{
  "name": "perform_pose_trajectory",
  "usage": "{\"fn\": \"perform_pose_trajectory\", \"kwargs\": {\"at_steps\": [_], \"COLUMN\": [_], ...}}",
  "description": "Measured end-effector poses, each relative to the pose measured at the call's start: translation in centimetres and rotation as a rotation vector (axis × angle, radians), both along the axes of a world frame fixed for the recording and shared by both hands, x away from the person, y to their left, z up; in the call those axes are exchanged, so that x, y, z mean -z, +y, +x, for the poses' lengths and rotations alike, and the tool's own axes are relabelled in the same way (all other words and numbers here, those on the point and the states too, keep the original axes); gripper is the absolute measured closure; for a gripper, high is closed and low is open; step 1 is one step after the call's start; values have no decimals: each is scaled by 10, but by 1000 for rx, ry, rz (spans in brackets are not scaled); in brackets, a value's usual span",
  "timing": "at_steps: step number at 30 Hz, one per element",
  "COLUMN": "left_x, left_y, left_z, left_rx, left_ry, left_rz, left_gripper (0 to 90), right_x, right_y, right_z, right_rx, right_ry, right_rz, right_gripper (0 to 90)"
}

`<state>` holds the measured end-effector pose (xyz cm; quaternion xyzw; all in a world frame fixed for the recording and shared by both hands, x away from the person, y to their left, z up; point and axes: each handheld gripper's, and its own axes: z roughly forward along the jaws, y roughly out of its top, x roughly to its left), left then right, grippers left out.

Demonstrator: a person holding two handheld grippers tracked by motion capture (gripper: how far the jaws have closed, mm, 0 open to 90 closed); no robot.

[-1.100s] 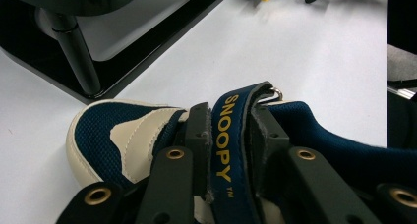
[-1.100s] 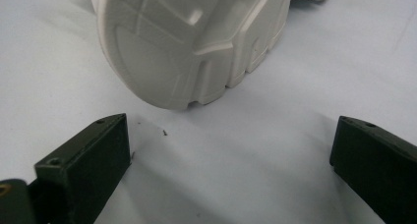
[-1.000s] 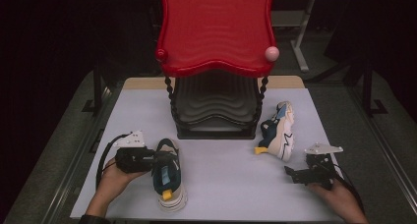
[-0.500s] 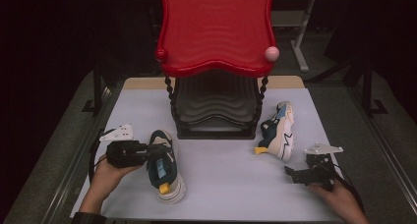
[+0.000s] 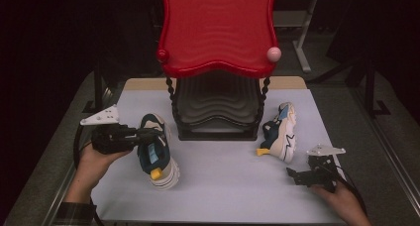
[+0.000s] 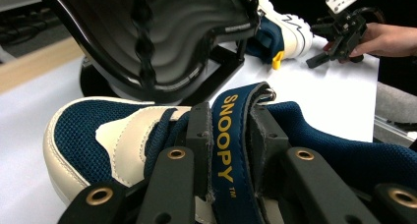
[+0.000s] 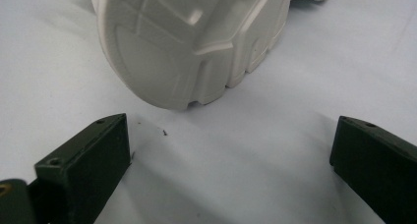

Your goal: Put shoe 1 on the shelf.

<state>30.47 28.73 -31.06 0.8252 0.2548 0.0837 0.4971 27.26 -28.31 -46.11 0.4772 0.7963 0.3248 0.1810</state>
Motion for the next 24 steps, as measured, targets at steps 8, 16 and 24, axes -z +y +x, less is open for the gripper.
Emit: {"fn": "perform_pose_trajectory", "kwargs": {"at_steps": [8, 16, 24], "left_x": [-28, -58, -103], "left_y": [6, 11, 16], "left_z": [8, 17, 29], "left_rx": [-14, -21, -25], "left_ry": [-31, -68, -134], "left_rz": [8, 0, -10], "left_gripper": [736, 736, 738], "right_x": [0, 0, 0], "right_y": [0, 0, 0], "right_z": [0, 0, 0], "right_rx": [0, 2, 2], "right_ry": [0, 0, 0], "right_rz": [0, 0, 1], "right_gripper": [11, 11, 11]}}
